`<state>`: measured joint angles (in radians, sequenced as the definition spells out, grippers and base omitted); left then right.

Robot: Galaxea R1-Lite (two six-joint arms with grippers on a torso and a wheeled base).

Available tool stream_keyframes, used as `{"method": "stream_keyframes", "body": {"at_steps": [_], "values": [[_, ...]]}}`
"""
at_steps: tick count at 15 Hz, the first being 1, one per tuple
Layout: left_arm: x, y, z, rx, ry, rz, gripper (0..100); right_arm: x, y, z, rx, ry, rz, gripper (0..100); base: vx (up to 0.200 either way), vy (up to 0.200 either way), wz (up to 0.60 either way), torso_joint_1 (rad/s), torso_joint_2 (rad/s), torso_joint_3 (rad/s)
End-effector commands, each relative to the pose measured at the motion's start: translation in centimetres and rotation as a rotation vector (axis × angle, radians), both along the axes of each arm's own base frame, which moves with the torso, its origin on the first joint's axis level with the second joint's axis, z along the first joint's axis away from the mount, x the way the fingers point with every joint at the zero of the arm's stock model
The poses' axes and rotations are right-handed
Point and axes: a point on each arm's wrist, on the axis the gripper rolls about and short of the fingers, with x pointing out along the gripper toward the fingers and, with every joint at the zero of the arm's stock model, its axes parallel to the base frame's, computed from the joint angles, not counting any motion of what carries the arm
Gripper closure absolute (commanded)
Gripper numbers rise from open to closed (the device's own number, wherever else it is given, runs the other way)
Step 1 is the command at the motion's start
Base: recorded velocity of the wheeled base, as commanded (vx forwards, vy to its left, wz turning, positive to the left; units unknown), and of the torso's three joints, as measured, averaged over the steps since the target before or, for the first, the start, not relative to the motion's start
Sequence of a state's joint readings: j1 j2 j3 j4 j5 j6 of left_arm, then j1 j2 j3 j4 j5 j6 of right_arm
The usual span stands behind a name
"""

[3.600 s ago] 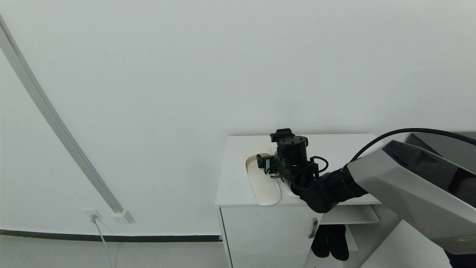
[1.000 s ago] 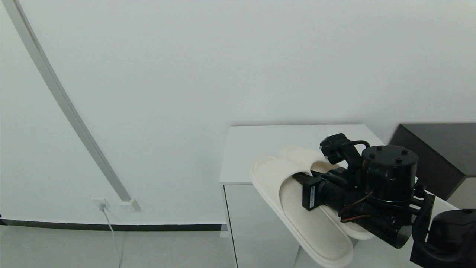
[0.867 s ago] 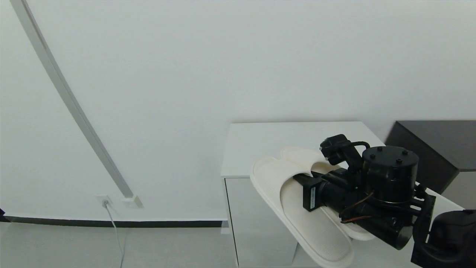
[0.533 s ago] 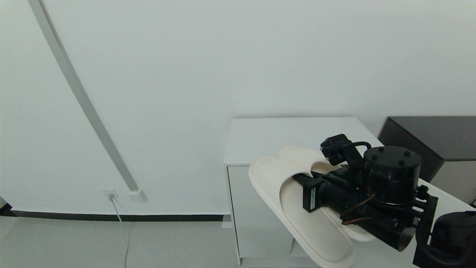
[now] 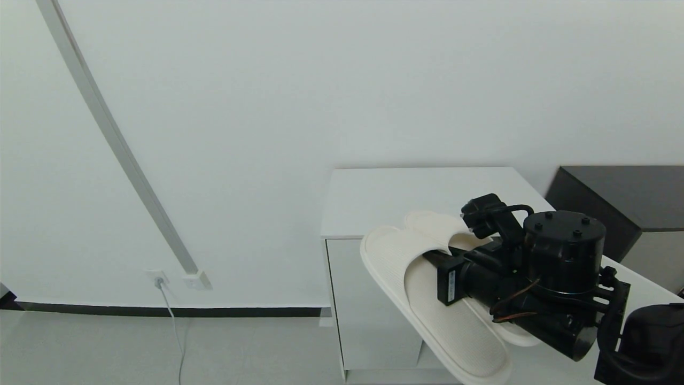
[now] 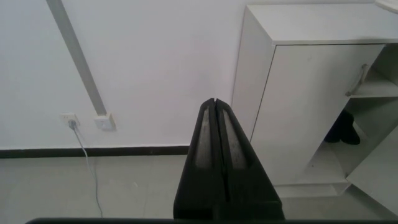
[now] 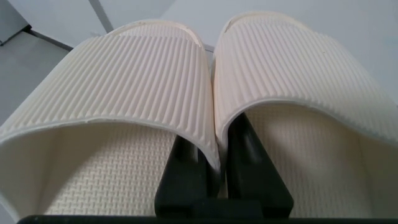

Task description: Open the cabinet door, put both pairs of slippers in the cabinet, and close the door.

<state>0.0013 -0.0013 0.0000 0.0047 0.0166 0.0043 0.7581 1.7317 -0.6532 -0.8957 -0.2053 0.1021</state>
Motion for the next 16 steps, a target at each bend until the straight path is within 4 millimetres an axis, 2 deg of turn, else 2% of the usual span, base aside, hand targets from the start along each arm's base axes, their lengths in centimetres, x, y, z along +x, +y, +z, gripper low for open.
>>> {"method": "stream_keyframes", "body": {"at_steps": [1, 5, 16], "values": [[0.01, 0.00, 0.00, 0.000, 0.001, 0.001, 100, 0.02, 0.06, -0.09, -0.003, 0.002, 0.001, 100, 0.000, 0.000, 0.00, 0.000, 0.00, 0.000], [0.01, 0.00, 0.00, 0.000, 0.001, 0.002, 100, 0.04, 0.08, -0.22, -0.006, 0.005, 0.001, 100, 0.000, 0.000, 0.00, 0.000, 0.00, 0.000], [0.01, 0.00, 0.00, 0.000, 0.001, 0.002, 100, 0.01, 0.06, -0.46, -0.014, 0.011, 0.001, 100, 0.000, -0.200, 0.00, 0.003, 0.00, 0.004]]}}
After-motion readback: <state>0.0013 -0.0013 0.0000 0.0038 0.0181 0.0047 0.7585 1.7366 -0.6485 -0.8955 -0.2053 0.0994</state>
